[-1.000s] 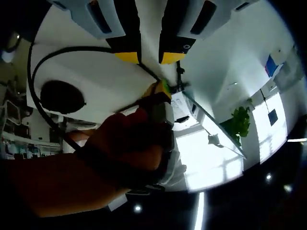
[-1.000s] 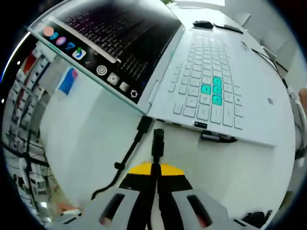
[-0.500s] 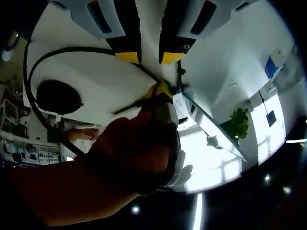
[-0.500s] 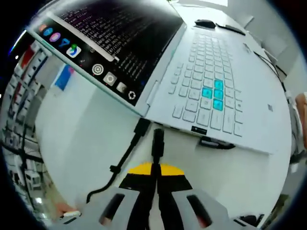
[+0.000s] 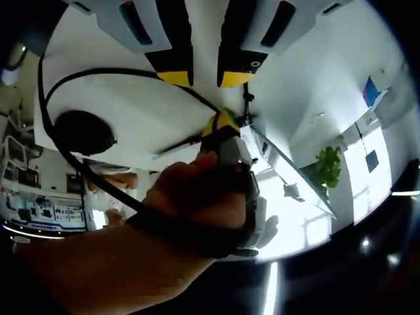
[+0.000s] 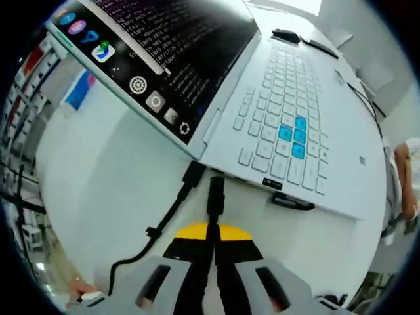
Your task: Pick up the network cable connector, insert into the computer network port
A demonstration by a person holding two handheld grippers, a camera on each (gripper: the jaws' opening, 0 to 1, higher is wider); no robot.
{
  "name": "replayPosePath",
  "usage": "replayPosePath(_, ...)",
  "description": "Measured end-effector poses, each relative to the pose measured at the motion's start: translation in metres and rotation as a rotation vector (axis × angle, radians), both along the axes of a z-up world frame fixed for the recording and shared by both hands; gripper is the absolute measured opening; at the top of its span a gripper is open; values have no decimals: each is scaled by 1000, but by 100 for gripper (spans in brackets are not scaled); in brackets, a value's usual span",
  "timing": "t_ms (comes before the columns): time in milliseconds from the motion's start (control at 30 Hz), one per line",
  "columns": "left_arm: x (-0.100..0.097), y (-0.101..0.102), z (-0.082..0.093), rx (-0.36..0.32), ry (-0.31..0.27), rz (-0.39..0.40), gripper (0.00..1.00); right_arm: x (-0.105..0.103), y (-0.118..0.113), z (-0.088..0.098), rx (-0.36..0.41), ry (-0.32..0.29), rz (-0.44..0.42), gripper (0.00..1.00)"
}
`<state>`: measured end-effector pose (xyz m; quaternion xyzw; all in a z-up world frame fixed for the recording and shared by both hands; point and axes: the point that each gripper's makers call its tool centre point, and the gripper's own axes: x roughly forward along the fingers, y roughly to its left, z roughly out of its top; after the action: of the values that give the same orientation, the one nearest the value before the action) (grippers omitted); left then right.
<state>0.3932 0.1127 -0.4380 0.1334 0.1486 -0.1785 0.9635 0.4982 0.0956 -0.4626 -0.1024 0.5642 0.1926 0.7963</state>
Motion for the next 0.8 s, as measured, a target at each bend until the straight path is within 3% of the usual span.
replayPosePath(367, -1, 3, 1, -12, -11, -1, 16, 12, 1, -2, -53, -4, 5, 3)
replayPosePath(800, -3, 5, -1, -22, -10, -7, 16, -8, 2, -1, -81, -19, 9, 3)
